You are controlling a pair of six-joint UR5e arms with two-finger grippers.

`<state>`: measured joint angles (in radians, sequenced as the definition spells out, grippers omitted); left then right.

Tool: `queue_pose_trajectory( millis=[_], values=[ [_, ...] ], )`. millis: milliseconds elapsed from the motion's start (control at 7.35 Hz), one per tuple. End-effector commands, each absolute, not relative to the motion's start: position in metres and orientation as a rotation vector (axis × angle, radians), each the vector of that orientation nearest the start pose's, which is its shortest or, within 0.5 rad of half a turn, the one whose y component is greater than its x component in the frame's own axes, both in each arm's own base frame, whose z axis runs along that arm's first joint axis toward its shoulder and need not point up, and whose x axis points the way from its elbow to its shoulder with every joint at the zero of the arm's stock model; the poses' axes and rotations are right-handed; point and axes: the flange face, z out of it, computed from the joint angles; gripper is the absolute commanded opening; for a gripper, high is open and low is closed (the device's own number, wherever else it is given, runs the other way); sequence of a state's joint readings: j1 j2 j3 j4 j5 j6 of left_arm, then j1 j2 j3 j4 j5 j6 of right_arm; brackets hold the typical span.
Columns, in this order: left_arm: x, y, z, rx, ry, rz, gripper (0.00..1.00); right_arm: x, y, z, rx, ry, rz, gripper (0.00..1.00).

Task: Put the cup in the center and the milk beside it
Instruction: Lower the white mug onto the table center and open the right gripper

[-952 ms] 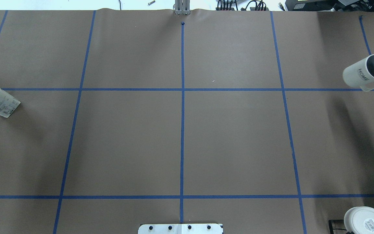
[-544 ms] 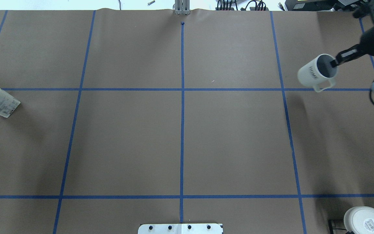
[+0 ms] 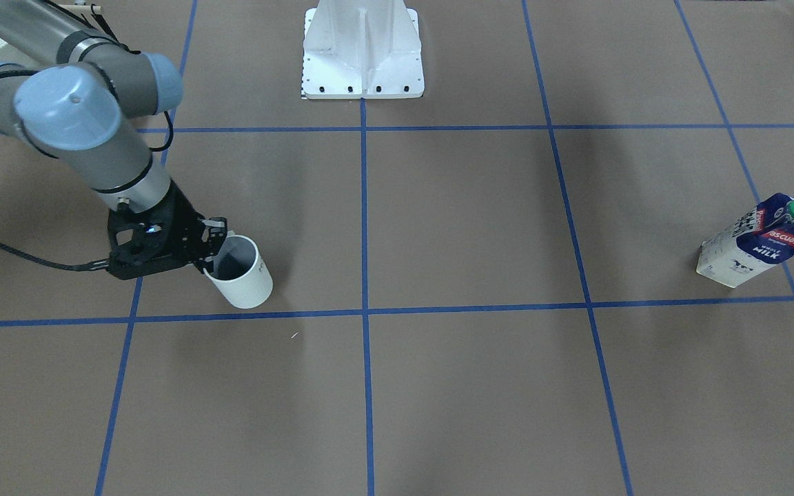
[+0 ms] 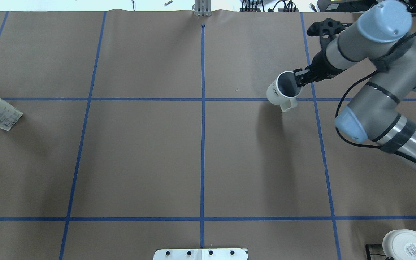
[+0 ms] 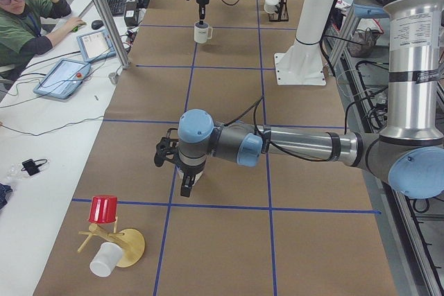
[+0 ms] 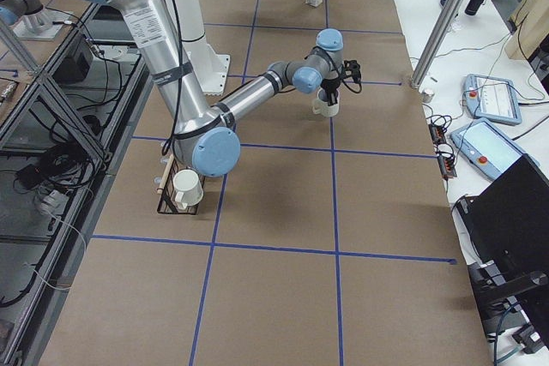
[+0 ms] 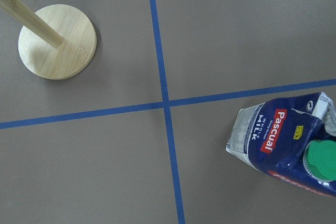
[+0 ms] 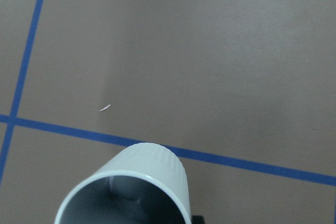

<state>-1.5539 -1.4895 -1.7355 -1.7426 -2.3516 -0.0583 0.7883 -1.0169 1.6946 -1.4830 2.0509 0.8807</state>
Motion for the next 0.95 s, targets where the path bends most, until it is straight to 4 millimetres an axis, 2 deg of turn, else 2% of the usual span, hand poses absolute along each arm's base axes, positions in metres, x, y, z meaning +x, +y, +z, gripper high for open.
queue_pose_trajectory(
  millis=[0, 136, 272, 408, 544, 680, 816],
  values=[
    [-0.055, -0.472, 0.599, 0.209, 0.785, 0.059, 0.99, -0.479, -0.487, 0.193, 0.054, -0.834, -0.023, 0.0],
    [-0.055, -0.472, 0.599, 0.206, 0.785, 0.058, 0.99, -0.507, -0.461, 0.189, 0.026, -0.825, -0.04, 0.0],
    [-0.055, -0.472, 0.6, 0.206, 0.785, 0.058, 0.99, -0.522, -0.45, 0.177, -0.001, -0.835, -0.022, 0.0],
    [-0.055, -0.472, 0.601, 0.205, 0.785, 0.057, 0.99, -0.542, -0.448, 0.169, -0.029, -0.826, -0.004, 0.0],
    [-0.055, -0.471, 0.602, 0.202, 0.786, 0.058, 0.99, -0.553, -0.443, 0.173, -0.037, -0.813, -0.012, 0.0],
    [-0.055, -0.472, 0.602, 0.203, 0.785, 0.058, 0.99, -0.555, -0.442, 0.176, -0.031, -0.806, -0.012, 0.05],
    [-0.054, -0.472, 0.602, 0.202, 0.786, 0.059, 0.99, -0.556, -0.442, 0.179, -0.027, -0.799, -0.01, 0.21]
  ],
)
